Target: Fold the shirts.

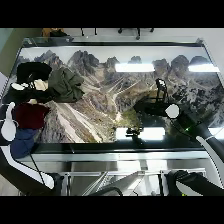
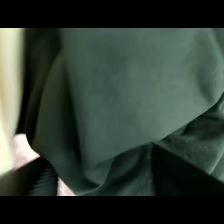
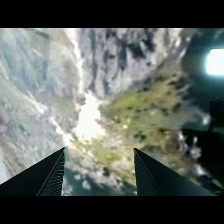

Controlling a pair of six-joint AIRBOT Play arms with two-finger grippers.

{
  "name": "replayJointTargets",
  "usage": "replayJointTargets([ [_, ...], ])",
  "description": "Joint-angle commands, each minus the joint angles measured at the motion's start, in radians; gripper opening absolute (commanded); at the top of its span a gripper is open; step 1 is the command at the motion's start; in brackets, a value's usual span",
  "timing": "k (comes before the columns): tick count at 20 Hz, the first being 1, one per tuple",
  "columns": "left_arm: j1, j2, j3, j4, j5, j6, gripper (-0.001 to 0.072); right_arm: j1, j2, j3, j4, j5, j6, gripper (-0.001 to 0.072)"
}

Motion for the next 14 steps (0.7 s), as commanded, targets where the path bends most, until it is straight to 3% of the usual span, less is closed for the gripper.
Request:
replayJointTargets([
  [1,-0.043,-0.04,0.122,0.001,-0.073,-0.007,0.0017,-0.003,-0.001,0.0,-0.002,0.013,0.001,0.0454],
  [2,-0.053,-0.039,0.159,0.0,-0.104,-0.023,0.0015,-0.003,-0.001,0.0,-0.002,0.018,0.001,0.0451],
  [3,-0.064,-0.039,0.196,0.0,-0.154,-0.048,0.0015,-0.003,0.0,0.0,-0.002,0.026,0.001,0.0363],
  [4,-0.075,-0.039,0.238,-0.001,-0.225,-0.068,0.0015,-0.003,0.001,0.0,-0.002,0.042,0.001,0.0165],
  [5,-0.092,-0.033,0.272,-0.001,-0.293,-0.074,0.0015,-0.003,0.003,0.0,-0.002,0.056,0.001,0.0114],
  [10,-0.293,0.179,0.294,-0.048,-0.52,-0.082,0.0015,-0.015,0.059,0.001,-0.003,0.124,0.0,0.0118],
  [12,-0.412,0.293,0.294,-0.061,-0.541,-0.09,0.0015,-0.06,0.116,0.002,-0.003,0.198,0.0,0.0138],
  [14,-0.538,0.372,0.294,-0.014,-0.522,-0.094,0.0015,-0.125,0.179,0.002,-0.003,0.28,0.0,0.0339],
])
